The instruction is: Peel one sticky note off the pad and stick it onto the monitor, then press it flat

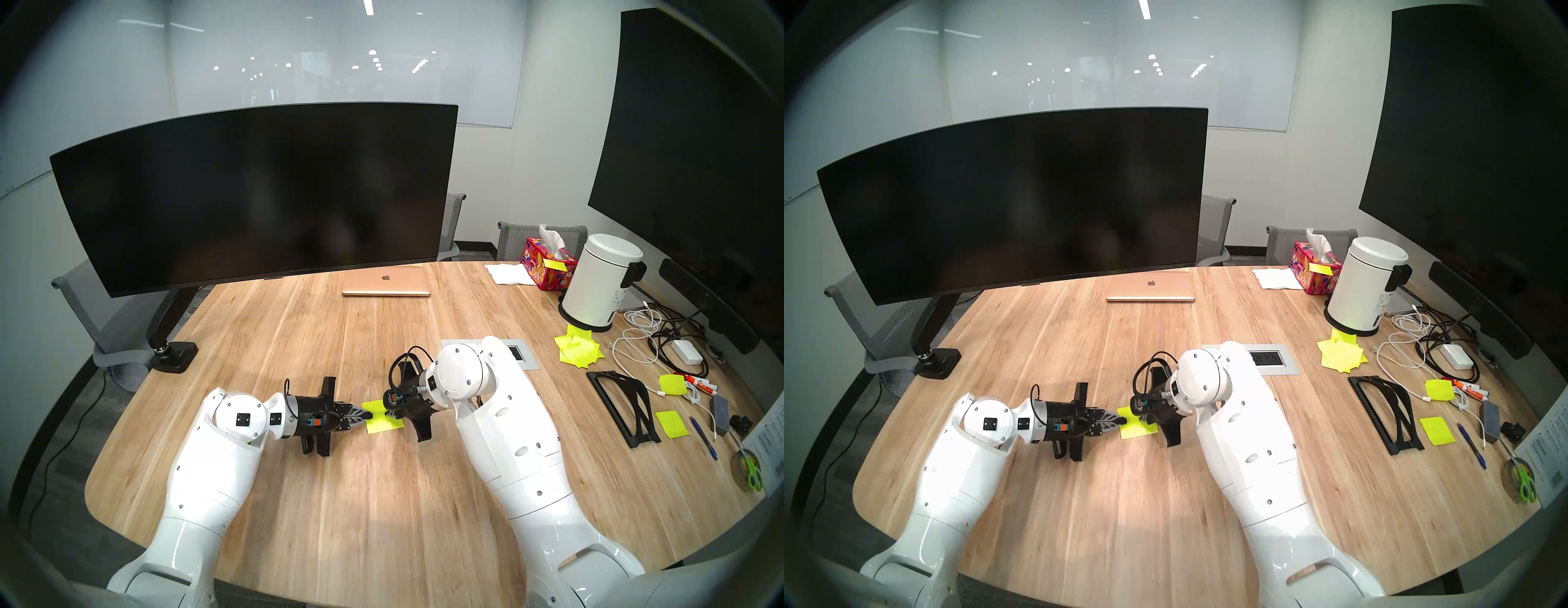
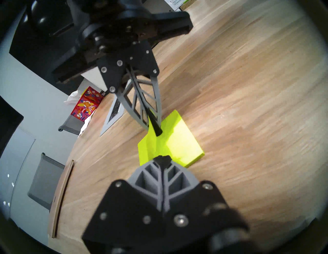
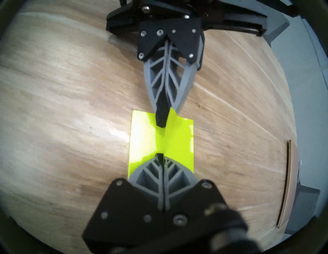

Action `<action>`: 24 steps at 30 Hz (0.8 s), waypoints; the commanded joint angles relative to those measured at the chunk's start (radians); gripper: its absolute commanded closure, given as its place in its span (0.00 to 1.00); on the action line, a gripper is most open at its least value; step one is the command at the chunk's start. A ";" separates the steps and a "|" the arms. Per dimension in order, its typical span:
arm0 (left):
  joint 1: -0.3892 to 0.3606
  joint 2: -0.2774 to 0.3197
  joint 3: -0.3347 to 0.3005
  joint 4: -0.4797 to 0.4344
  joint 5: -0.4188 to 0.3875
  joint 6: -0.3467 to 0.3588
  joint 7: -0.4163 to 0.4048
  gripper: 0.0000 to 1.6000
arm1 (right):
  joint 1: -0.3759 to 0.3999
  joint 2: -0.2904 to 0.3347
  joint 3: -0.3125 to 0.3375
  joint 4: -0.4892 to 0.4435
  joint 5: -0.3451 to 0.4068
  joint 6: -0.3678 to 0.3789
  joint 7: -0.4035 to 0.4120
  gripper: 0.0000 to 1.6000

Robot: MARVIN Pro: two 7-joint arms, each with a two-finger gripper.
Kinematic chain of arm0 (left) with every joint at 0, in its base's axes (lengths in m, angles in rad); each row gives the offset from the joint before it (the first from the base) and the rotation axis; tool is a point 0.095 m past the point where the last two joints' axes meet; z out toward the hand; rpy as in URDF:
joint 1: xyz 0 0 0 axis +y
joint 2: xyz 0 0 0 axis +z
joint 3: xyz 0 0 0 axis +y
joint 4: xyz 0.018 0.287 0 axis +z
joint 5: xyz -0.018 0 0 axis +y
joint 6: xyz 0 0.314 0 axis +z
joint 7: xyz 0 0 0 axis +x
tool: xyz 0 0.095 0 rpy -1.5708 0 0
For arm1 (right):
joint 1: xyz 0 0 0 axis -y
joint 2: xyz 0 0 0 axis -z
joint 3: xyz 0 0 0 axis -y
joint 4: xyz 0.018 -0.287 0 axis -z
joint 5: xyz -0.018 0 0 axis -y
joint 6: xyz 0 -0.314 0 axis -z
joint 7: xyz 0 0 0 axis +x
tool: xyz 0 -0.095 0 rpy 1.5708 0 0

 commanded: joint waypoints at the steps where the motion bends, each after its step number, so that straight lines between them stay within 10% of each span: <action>1: -0.015 0.021 0.023 0.025 0.055 -0.037 0.006 1.00 | 0.011 -0.011 0.004 -0.116 0.007 0.036 0.066 1.00; 24: 0.099 0.130 0.103 0.020 0.080 -0.183 0.051 1.00 | 0.069 -0.020 0.051 0.077 -0.028 0.025 -0.104 1.00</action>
